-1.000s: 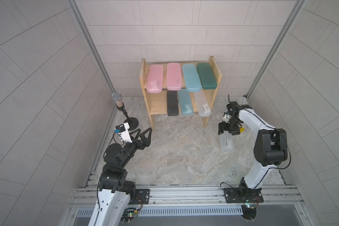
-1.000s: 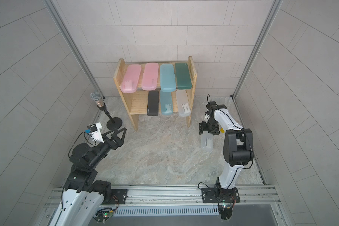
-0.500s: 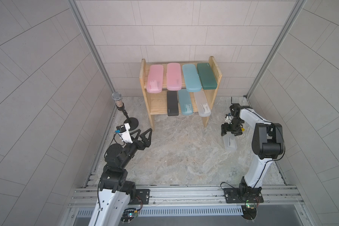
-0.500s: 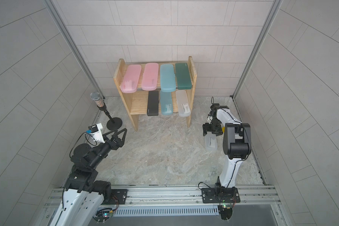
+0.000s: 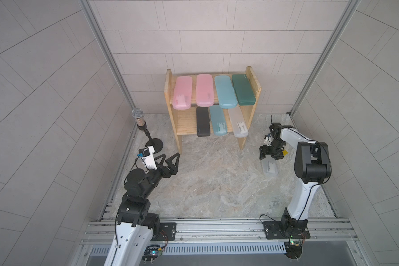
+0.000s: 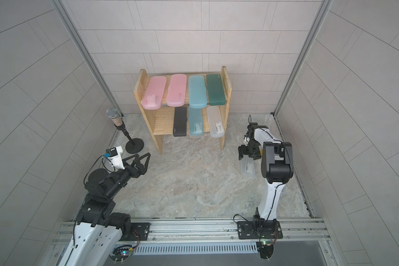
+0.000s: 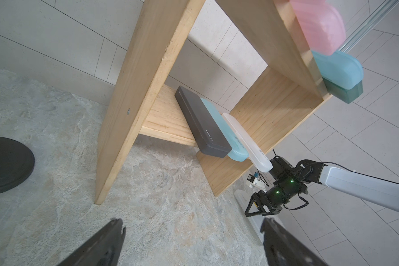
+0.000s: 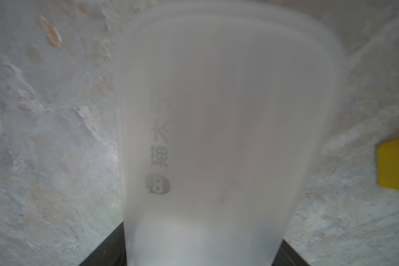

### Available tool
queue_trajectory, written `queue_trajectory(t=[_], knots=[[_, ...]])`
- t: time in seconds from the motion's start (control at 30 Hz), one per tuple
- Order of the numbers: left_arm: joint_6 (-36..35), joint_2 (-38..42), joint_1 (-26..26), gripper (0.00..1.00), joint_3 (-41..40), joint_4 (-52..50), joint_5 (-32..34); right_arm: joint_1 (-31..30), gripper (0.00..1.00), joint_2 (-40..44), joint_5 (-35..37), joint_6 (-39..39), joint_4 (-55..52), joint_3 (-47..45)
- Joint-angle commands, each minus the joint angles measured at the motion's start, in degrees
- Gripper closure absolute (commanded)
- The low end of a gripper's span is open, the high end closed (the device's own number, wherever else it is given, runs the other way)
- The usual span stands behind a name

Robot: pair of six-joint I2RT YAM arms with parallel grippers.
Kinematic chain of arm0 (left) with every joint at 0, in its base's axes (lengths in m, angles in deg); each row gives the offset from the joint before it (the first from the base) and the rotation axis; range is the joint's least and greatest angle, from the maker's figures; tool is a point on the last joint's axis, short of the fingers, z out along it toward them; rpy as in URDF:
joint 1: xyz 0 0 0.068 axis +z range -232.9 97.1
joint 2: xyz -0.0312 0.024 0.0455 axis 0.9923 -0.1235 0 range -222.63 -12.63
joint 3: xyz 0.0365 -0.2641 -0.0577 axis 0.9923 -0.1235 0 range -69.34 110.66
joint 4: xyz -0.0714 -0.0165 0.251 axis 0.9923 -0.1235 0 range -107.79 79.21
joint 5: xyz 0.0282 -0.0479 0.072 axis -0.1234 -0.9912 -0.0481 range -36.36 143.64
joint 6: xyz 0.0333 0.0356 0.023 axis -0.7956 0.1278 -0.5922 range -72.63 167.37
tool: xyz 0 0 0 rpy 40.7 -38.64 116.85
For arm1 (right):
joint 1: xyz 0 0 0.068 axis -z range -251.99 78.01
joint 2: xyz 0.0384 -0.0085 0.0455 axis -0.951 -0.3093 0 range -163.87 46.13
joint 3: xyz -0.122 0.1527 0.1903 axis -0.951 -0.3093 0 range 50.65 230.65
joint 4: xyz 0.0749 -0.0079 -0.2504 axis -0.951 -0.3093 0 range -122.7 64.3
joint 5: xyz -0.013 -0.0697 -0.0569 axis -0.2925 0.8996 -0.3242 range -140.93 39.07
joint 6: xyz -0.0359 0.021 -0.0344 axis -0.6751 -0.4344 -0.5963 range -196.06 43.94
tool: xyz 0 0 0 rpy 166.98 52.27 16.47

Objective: Remove the pencil cases from the shelf
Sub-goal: Place the pencil case at the center of the board.

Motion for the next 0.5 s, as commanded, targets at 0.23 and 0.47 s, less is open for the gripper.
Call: queue_trajectory(t=[0.23, 0.47], knots=[[-0.44, 0.78, -0.37, 0.00, 1.20, -0.83, 0.91, 0.09, 0.37, -0.28, 2.44, 0.26, -0.50, 1.55], [0.52, 0.47, -0.40, 0.00, 1.73, -0.96, 1.31, 0.10, 0.21, 0.67, 3.00, 0.66, 0.29, 1.26]])
